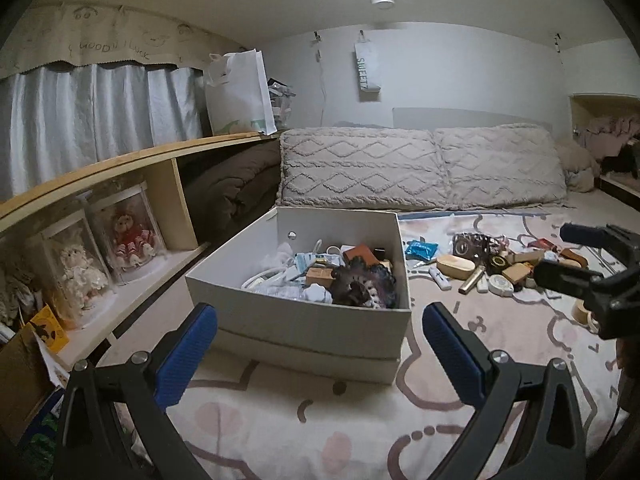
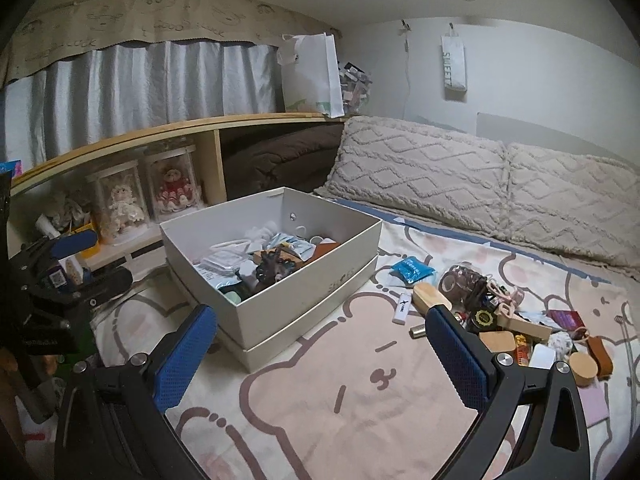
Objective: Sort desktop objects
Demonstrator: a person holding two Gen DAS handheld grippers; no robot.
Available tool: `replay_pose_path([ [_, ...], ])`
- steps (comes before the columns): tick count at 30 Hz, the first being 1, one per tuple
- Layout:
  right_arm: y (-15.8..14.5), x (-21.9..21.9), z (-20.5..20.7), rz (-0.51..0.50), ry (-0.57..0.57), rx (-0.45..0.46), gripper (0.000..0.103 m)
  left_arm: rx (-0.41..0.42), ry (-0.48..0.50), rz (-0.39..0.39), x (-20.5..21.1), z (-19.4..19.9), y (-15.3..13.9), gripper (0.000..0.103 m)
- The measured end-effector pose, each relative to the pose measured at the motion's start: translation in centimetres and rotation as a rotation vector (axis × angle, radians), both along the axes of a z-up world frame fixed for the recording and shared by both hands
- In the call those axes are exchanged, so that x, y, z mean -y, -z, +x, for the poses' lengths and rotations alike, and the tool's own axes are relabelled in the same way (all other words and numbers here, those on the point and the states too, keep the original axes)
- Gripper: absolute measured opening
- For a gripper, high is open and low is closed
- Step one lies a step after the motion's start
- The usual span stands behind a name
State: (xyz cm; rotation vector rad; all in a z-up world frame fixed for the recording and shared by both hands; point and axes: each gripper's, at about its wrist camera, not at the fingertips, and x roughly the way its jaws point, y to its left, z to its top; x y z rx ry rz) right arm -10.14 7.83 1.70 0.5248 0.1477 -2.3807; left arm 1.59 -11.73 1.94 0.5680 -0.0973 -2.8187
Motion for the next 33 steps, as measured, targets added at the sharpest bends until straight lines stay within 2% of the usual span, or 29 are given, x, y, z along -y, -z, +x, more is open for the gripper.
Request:
replay_pose_path([
  [6, 0.3, -0.7, 1.3, -0.011, -0.016, -0.007, 0.103, -0.004, 0.010, -0.027, -1.1, 1.1, 0.1, 0.103],
  [13, 0.4, -1.1, 1.8, -0.002, -0.014, -0.019, 0.103, -0.010, 0.030, -0.006, -1.8, 1.9, -0.1, 0.103],
  [19, 0.4, -1.7, 1.9, 0.001, -0.003, -0.020, 0.103, -0.003, 0.036, -0.023, -2.4, 1.8, 0.2, 0.103],
  [33, 0.1, -1.6, 2.5, 0.041, -0.006, -0.036, 0.103, 0.005, 0.024, 0.009, -1.9, 1.6, 0.7, 0.103],
])
